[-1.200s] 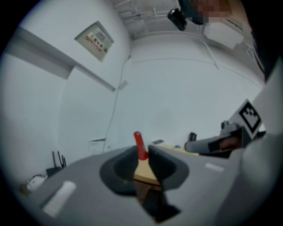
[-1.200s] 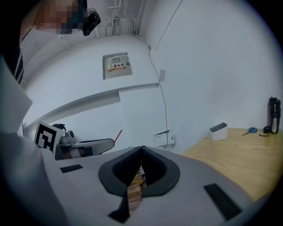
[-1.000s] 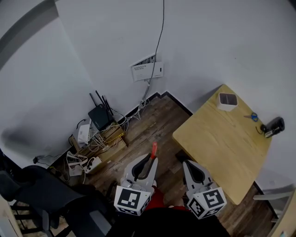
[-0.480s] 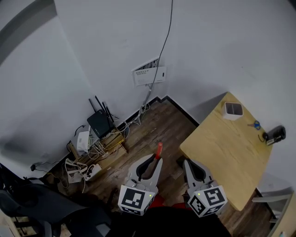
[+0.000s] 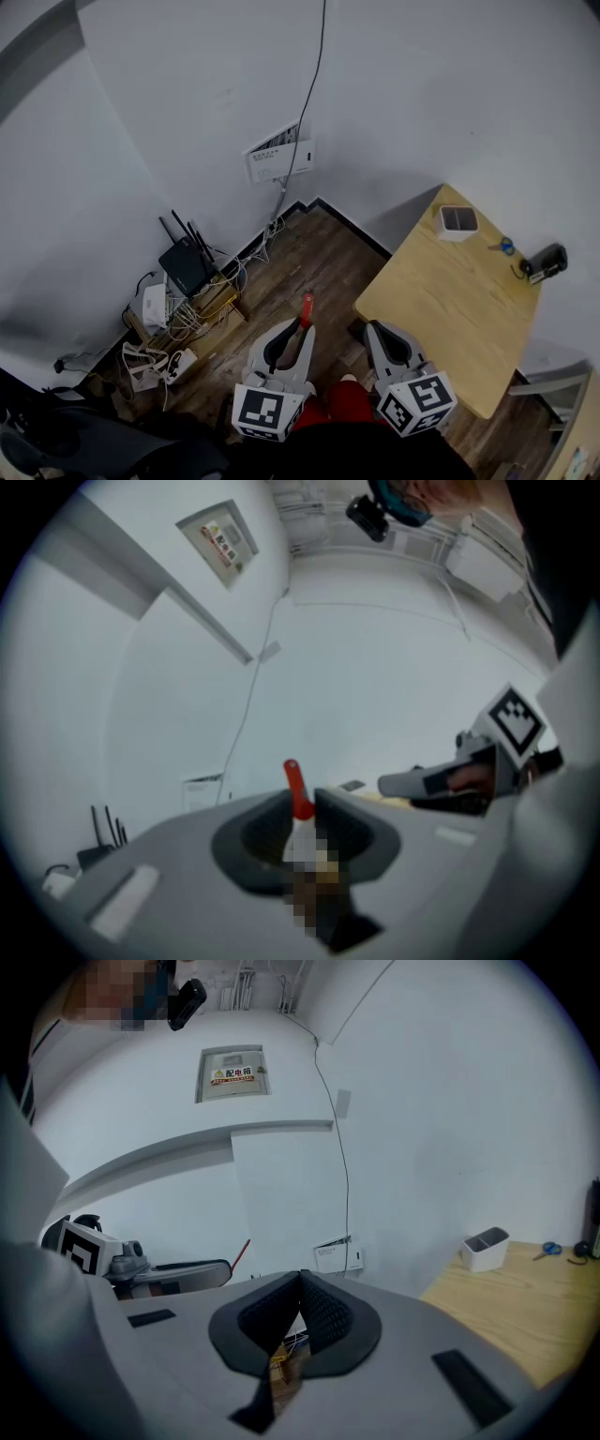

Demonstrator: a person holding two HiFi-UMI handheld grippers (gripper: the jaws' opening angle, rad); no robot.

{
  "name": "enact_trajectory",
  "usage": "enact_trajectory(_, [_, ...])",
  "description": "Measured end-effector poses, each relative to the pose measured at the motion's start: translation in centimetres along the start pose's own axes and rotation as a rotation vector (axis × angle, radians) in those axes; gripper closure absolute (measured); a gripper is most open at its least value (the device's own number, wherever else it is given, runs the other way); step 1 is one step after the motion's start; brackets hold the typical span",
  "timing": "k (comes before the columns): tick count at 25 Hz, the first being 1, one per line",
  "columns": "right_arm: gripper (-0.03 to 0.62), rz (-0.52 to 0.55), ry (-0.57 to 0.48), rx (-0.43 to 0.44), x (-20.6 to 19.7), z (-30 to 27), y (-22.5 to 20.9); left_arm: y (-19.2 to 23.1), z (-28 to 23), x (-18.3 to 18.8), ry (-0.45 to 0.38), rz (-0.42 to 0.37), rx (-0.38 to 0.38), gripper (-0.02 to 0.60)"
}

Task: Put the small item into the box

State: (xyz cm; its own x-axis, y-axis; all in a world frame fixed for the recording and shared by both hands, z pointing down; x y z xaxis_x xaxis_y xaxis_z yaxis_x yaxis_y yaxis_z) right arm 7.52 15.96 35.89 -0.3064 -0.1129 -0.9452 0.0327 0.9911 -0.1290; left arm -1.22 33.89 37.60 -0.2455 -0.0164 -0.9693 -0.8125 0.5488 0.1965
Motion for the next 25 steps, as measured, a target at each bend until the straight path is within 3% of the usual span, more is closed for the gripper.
enact_trajectory(8, [0.586, -0.021, -0.006, -0.008, 0.4, -1.4, -1.9, 0.6, -1.8, 0.3, 0.001, 0.005, 0.008, 0.509])
enact_trajectory(25, [0.586, -0.088, -0.034, -0.109, 2.2, -3.8, -10.3, -0.6, -12.5, 1.8, 0.057, -0.043, -0.115, 0.509])
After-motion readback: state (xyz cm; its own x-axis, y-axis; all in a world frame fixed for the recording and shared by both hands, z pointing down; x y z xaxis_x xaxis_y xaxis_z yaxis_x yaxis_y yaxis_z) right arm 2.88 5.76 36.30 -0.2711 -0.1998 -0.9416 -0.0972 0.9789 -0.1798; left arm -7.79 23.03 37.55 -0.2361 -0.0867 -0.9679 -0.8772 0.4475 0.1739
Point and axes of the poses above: the fingertips, and each gripper's own axes: z backward along the fingers, y to its left, x out of its top, the point moved 9 cm from there along z, backward along the fingers, and after that the axes turned 4 degrees about z, right-handed, at the moved point
